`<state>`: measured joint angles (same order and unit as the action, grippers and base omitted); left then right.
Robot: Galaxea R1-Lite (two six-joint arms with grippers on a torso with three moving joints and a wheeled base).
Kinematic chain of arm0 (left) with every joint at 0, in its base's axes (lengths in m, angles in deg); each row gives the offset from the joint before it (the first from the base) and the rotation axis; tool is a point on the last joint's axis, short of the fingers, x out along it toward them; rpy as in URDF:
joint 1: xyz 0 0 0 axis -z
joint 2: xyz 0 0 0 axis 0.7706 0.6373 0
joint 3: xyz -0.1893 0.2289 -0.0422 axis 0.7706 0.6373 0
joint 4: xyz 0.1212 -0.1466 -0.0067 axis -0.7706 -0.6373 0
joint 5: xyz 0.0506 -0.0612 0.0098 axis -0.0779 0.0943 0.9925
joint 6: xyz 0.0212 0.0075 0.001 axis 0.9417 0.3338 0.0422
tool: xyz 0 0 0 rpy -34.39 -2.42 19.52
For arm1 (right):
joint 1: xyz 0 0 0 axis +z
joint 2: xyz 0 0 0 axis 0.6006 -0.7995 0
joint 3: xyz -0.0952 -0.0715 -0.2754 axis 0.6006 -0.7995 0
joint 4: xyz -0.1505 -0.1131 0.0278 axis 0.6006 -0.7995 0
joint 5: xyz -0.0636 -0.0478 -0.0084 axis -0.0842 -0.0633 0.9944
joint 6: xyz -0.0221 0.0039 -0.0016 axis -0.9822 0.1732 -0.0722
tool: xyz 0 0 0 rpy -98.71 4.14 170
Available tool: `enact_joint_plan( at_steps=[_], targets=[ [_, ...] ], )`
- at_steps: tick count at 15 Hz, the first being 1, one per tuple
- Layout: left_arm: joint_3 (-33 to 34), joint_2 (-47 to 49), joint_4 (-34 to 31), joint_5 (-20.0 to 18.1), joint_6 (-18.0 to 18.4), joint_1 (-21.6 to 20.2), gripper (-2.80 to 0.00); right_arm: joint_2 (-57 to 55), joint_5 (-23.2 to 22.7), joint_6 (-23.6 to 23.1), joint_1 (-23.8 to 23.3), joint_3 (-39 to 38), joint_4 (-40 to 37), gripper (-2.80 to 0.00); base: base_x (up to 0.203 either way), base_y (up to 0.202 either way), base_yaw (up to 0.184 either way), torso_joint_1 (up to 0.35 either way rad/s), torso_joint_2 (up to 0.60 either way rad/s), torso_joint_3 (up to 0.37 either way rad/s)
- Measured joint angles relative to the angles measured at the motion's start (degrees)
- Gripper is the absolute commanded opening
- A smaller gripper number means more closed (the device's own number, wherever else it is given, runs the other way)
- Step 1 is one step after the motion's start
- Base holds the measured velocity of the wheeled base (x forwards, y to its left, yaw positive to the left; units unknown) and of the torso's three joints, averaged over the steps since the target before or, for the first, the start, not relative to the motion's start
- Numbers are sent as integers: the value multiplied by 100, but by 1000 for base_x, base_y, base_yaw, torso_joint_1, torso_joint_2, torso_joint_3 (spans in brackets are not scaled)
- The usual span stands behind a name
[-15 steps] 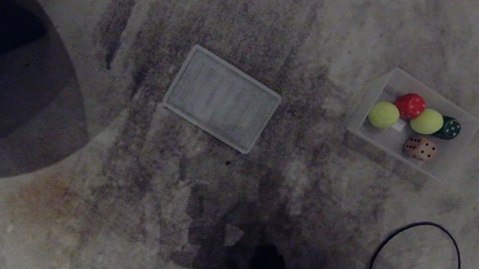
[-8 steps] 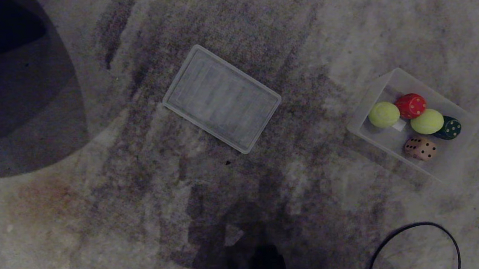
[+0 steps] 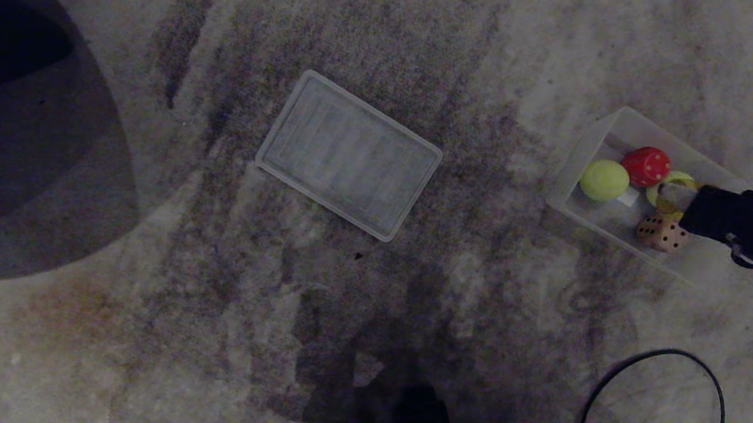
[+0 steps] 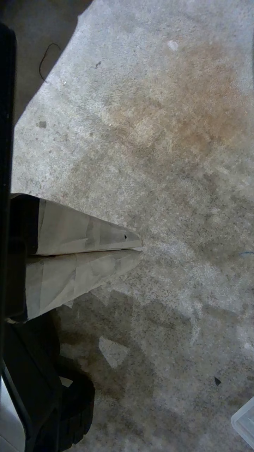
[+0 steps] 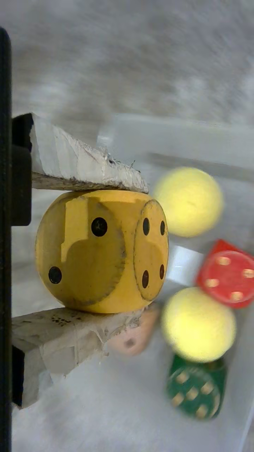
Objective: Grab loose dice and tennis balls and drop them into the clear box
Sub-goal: Put the toys in the box, then close the lid
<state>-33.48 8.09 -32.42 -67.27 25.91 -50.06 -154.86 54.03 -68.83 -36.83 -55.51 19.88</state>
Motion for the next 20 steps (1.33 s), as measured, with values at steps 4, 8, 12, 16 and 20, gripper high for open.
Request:
enact_joint_plan(
  at_steps=[4, 8, 12, 16, 20],
  targets=[
    [0, 0, 0, -2, -1, 0, -280, -960, 25, 46, 27, 48, 1011, 0, 0, 0, 0, 0, 0, 0],
    [0, 0, 0, 0, 0, -2, -280, -1266, 33, 26, 25, -94, 1210, 0, 0, 0, 0, 0, 0, 0],
    [0, 0, 0, 0, -1, -2, -280, -991, -76, 4, 40, -468, 1173, 0, 0, 0, 0, 0, 0, 0],
    [0, 0, 0, 0, -1, 0, -280, -27, -130, -138, 107, -1249, 889, -280, 0, 0, 0, 0, 0, 0],
    [0, 0, 0, -2, 0, 0, -280, 1669, -182, -574, 125, -2107, -251, -280, 0, 0, 0, 0, 0, 0]
  ],
)
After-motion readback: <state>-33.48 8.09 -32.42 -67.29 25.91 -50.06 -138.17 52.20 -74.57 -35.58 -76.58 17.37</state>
